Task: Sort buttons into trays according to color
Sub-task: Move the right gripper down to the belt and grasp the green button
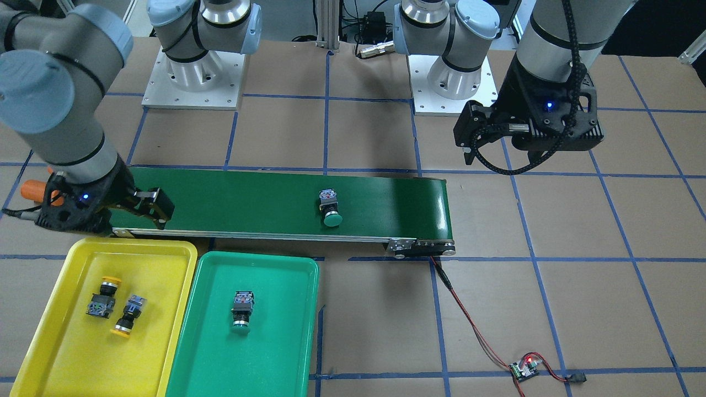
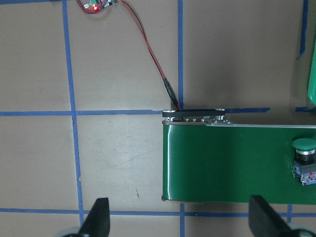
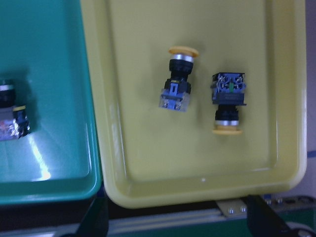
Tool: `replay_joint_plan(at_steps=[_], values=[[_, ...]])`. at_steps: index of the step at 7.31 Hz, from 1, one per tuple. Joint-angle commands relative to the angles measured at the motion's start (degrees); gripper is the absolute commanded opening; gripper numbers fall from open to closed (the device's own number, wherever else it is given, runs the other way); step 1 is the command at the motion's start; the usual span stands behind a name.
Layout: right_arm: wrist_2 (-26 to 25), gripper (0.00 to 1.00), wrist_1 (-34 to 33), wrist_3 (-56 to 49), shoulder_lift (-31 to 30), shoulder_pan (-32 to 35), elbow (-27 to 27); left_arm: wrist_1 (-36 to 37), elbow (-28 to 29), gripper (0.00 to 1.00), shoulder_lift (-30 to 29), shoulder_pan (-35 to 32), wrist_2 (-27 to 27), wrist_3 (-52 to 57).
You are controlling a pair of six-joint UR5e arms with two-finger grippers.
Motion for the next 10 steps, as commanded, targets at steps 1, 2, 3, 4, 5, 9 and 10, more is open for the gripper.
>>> replay_joint_plan(at_steps=[1, 2, 3, 4, 5, 9, 10], values=[[0.07, 1.00, 1.32, 1.43, -6.63, 2.17, 7.03, 0.23, -0.16, 1.00, 0.59, 0.14, -0.55, -0.50], [-0.02, 1.00, 1.32, 1.43, -8.12, 2.17, 8.54, 0.74, -0.59, 1.00, 0.60, 0.32, -2.38, -2.69], [0.07, 1.00, 1.40, 3.69, -9.53, 2.25, 9.86, 1.88, -2.08, 1.00, 0.51, 0.41, -2.48, -5.14], [0.25, 1.00, 1.40, 5.71, -10.41, 2.34, 11.09, 2.41, -2.44, 1.00, 1.29, 1.54, -2.48, -2.21], [0.25, 1.00, 1.40, 5.99, -10.42, 2.34, 11.54, 2.33, -3.05, 1.00, 1.65, 1.81, -2.66, -1.92], [0.42, 1.00, 0.26, 7.65, -10.51, 6.98, 12.95, 2.24, -3.32, 1.00, 2.35, 2.69, -5.12, -2.09], [4.25, 1.00, -1.39, 9.49, -10.08, 9.00, 12.95, 2.50, -3.32, 1.00, 2.36, 2.60, -5.03, -2.18]])
